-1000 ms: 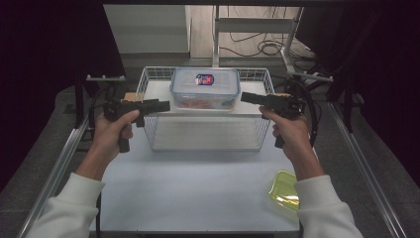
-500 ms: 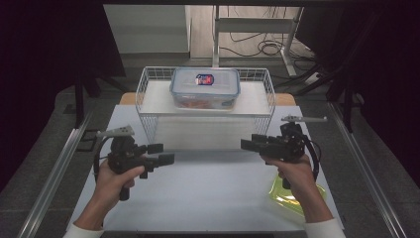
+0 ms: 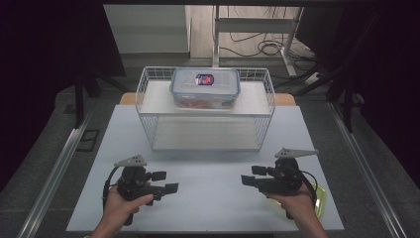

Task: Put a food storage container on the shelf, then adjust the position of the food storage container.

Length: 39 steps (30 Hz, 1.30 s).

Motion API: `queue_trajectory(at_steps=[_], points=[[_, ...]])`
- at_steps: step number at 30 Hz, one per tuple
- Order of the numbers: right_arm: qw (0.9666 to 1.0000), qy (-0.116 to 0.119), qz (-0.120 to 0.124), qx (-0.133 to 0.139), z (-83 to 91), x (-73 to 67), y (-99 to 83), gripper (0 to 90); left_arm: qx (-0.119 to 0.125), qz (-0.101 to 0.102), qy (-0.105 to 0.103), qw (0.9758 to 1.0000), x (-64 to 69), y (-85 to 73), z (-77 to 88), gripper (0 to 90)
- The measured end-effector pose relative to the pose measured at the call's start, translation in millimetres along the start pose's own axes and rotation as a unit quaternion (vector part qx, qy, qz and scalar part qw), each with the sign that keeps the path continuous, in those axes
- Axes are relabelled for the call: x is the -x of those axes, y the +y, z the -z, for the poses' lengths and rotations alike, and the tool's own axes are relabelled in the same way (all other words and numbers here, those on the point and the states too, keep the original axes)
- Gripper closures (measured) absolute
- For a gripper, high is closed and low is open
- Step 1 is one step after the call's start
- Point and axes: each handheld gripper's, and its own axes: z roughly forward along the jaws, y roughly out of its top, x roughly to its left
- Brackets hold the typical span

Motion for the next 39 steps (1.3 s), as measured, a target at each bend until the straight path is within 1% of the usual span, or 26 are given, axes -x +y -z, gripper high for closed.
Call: queue_trajectory(at_steps=[1, 2, 3, 4, 7, 9, 12, 15, 17, 22, 23, 24, 25, 27, 28, 29, 31, 34, 37, 38, 39], points=[[1.0000, -0.002, 0.003, -0.002, -0.5, 0.4, -2.2, 34.5, -0.008, -0.006, 0.013, 0.9999, -0.6, -3.4, -2.2, 25.3], [1.0000, -0.003, 0.002, -0.003, -0.8, 1.2, -4.1, 34.5, -0.008, -0.006, 0.013, 0.9999, -0.6, -3.4, -2.2, 25.4], [1.0000, -0.004, 0.002, -0.005, -1.9, 2.1, -6.0, 34.5, -0.013, -0.010, 0.020, 0.9997, -1.1, -4.4, -3.8, 25.5], [0.9999, -0.005, 0.001, -0.009, -3.2, 2.7, -7.6, 34.5, -0.013, -0.011, 0.021, 0.9996, -1.1, -4.5, -3.8, 25.5], [0.9998, -0.012, 0.001, -0.018, -7.1, 3.2, -11.0, 34.4, -0.011, -0.022, 0.035, 0.9991, 0.2, -4.4, -0.9, 25.5], [0.9997, -0.015, 0.003, -0.019, -8.7, 3.2, -12.2, 34.3, -0.009, -0.026, 0.043, 0.9987, 0.1, -4.6, 1.1, 25.6], [0.9997, -0.013, 0.000, -0.021, -10.3, 3.1, -14.9, 34.3, -0.010, -0.021, 0.044, 0.9988, -2.2, -6.0, -0.5, 25.9], [0.9995, -0.018, -0.001, -0.027, -13.1, 5.0, -18.6, 34.2, -0.020, -0.030, 0.053, 0.9979, -2.2, -7.3, -3.0, 25.8], [0.9992, -0.021, -0.001, -0.034, -14.4, 5.5, -20.9, 34.2, -0.022, -0.035, 0.058, 0.9975, -2.0, -7.5, -3.4, 25.6], [0.9988, -0.033, -0.002, -0.037, -12.0, 7.5, -24.9, 34.2, -0.019, -0.031, 0.059, 0.9976, -2.8, -7.4, -3.3, 25.6], [0.9988, -0.036, -0.006, -0.034, -8.4, 8.8, -27.5, 34.7, -0.020, -0.031, 0.060, 0.9975, -2.3, -8.1, -3.9, 25.6], [0.9988, -0.036, -0.006, -0.034, -8.4, 8.8, -27.5, 34.7, -0.020, -0.031, 0.060, 0.9975, -2.3, -8.1, -3.9, 25.6], [0.9984, -0.046, -0.005, -0.034, -2.6, 10.8, -30.5, 35.5, -0.023, -0.032, 0.061, 0.9974, -2.0, -8.8, -4.9, 25.6], [0.9978, -0.058, -0.002, -0.032, 5.1, 14.2, -34.2, 36.7, -0.024, -0.033, 0.061, 0.9973, -2.3, -8.9, -5.5, 25.6], [0.9978, -0.058, -0.002, -0.032, 5.1, 14.2, -34.2, 36.7, -0.024, -0.033, 0.061, 0.9973, -2.3, -8.9, -5.5, 25.6], [0.9973, -0.068, -0.008, -0.027, 13.5, 18.9, -37.9, 37.8, -0.025, -0.031, 0.061, 0.9974, -3.2, -8.7, -6.0, 25.6], [0.9970, -0.072, -0.017, -0.021, 22.6, 23.8, -40.8, 40.3, -0.027, -0.031, 0.062, 0.9973, -4.2, -8.8, -6.5, 25.6], [0.9963, -0.083, -0.021, -0.014, 35.7, 28.0, -43.5, 45.6, -0.029, -0.030, 0.062, 0.9972, -5.1, -9.4, -7.7, 25.6], [0.9955, -0.090, -0.028, -0.007, 47.4, 33.1, -46.3, 49.7, -0.032, -0.028, 0.057, 0.9975, -6.2, -10.0, -9.4, 25.6], [0.9955, -0.090, -0.028, -0.007, 47.4, 33.1, -46.3, 49.7, -0.032, -0.028, 0.057, 0.9975, -6.2, -10.0, -9.4, 25.6], [0.9942, -0.101, -0.036, -0.007, 54.4, 37.7, -48.5, 52.6, -0.034, -0.027, 0.057, 0.9974, -6.7, -10.1, -10.0, 25.6]])
